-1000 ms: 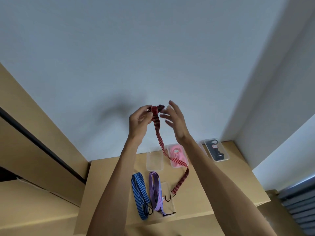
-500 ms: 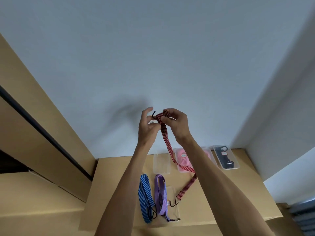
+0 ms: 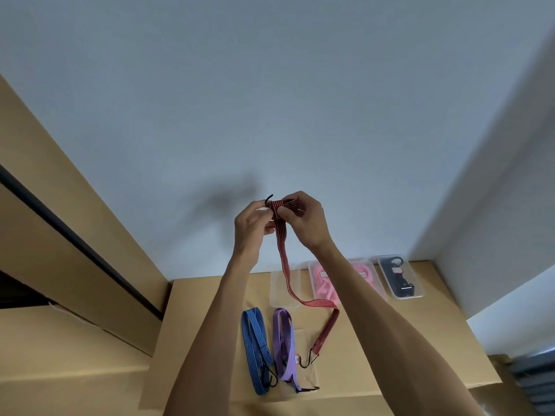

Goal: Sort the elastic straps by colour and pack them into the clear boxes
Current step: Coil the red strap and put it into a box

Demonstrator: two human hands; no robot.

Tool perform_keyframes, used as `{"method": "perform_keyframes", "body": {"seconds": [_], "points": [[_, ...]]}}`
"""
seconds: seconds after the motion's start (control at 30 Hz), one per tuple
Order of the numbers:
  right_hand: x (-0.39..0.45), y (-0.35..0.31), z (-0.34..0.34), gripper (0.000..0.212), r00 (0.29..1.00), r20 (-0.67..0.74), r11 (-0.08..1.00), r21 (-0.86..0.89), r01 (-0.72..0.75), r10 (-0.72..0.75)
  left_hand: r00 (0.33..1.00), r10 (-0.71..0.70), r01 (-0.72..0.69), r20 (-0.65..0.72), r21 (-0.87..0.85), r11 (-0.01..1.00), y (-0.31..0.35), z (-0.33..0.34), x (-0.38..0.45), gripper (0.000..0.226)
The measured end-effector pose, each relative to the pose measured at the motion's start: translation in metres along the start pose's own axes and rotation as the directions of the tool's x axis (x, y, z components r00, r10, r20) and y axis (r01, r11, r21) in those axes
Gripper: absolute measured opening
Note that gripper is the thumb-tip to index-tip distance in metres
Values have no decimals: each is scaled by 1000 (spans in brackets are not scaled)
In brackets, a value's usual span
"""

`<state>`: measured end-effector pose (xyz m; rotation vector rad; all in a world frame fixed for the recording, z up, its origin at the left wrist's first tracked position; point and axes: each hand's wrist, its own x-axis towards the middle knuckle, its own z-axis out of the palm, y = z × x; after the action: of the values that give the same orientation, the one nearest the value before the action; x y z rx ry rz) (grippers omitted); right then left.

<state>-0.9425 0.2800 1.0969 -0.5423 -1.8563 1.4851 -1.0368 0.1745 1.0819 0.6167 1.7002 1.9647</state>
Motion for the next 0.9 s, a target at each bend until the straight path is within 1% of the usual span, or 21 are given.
{"method": "perform_keyframes", "body": {"seconds": [0.07, 0.13, 0.2, 0.27, 0.33, 0.37, 0.43, 0.5, 0.53, 0.6, 0.67, 0.7, 0.77, 0.83, 0.9], "points": [[0, 0, 1, 7, 998, -57, 1000, -13, 21, -22, 998, -59, 60, 10, -49, 997, 0, 2, 3, 24], [-1, 2, 2, 7, 999, -49, 1000, 19, 4, -4, 996, -86, 86, 0, -30, 996, 0, 6, 7, 29], [0, 5, 2, 6, 1000, 1, 999, 42, -12, 12, 995, -79, 78, -53, -16, 997, 0, 9, 11, 23], [3, 5, 3, 7, 998, 36, 994, 92, -50, 47, 993, -56, 50, -103, -63, 997, -1, 11, 14, 13], [7, 3, 6, 17, 992, 64, 978, 170, -120, 110, 991, -45, 32, -126, -107, 994, -3, 13, 17, 10], [9, 3, 7, 20, 987, 69, 973, 172, -153, 143, 991, -42, 25, -125, -141, 990, -5, 13, 18, 12], [16, 5, 10, 23, 976, 56, 974, 67, -215, 212, 991, -19, -5, -135, -171, 985, -9, 13, 21, 17], [20, 6, 13, 32, 954, 49, 954, -62, -294, 297, 986, -3, -21, -169, -139, 990, -14, 12, 25, 26], [21, 8, 13, 36, 950, 48, 946, -112, -303, 310, 983, -20, -5, -181, -137, 991, -18, 11, 26, 30], [22, 12, 11, 39, 963, 28, 950, -172, -261, 269, 978, -85, 60, -193, -133, 989, -26, 11, 22, 33], [19, 16, 9, 27, 973, 12, 964, -141, -225, 229, 978, -141, 129, -154, -88, 988, -34, 10, 19, 24], [17, 18, 8, 20, 976, 12, 971, -106, -213, 216, 982, -158, 152, -101, -63, 986, -35, 9, 17, 20], [15, 24, 5, 14, 978, 10, 978, -30, -209, 209, 985, -172, 173, 18, -56, 983, -36, 8, 14, 23], [14, 29, 3, 13, 976, 19, 975, 40, -219, 218, 985, -160, 165, 68, -62, 984, -36, 7, 13, 26], [14, 31, 3, 12, 976, 23, 976, 38, -215, 215, 992, -108, 110, 63, -36, 993, -36, 8, 11, 21]]}}
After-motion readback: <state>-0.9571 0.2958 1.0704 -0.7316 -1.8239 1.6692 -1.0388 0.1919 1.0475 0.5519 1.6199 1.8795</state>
